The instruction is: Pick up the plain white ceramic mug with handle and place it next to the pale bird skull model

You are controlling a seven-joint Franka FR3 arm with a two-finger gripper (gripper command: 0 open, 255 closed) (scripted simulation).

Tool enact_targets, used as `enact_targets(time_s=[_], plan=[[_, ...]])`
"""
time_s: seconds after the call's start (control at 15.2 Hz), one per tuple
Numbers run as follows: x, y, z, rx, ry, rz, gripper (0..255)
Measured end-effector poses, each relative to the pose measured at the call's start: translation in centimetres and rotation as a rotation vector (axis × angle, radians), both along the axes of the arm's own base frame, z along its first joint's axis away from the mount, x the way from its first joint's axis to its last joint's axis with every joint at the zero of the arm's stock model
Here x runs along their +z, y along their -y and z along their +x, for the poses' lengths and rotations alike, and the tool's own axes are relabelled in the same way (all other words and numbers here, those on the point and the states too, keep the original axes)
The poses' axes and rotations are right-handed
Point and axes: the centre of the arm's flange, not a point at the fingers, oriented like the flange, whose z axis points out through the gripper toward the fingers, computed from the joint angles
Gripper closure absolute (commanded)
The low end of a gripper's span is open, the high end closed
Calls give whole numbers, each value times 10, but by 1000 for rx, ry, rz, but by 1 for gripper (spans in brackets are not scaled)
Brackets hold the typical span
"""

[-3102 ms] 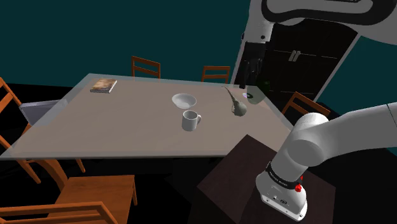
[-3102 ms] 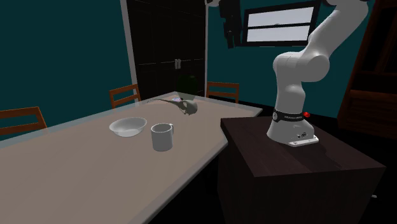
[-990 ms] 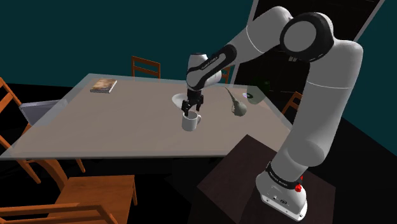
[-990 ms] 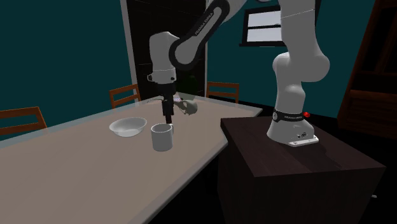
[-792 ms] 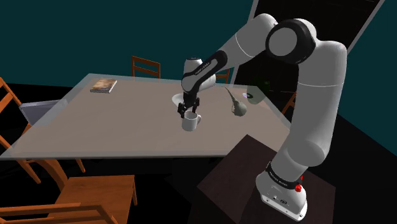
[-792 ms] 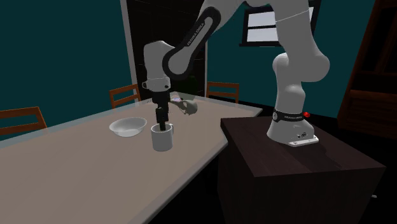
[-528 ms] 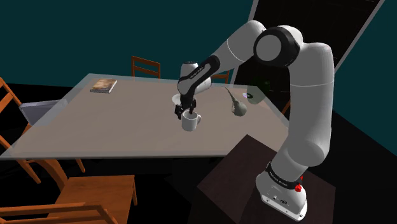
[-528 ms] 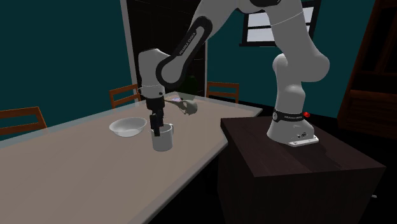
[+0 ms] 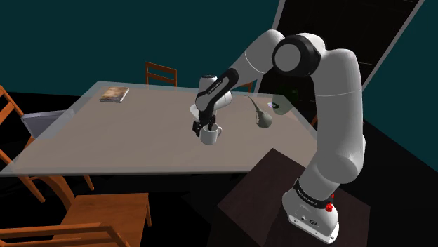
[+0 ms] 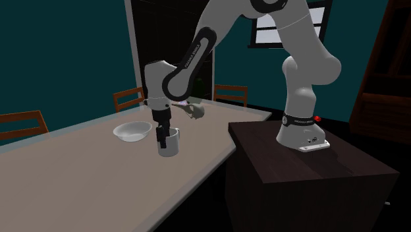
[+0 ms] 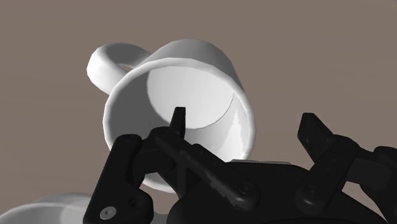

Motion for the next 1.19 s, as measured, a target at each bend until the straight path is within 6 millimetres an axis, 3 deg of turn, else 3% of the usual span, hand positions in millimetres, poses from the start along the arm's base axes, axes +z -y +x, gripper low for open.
enact_targets(time_s=[0.26,0.33,0.99,1.19], plan=[[-1,0,0,0,0,0,0],[-1,0,0,0,0,0,255],[-1,0,0,0,1,0,255],[10,0,0,0,0,0,255]])
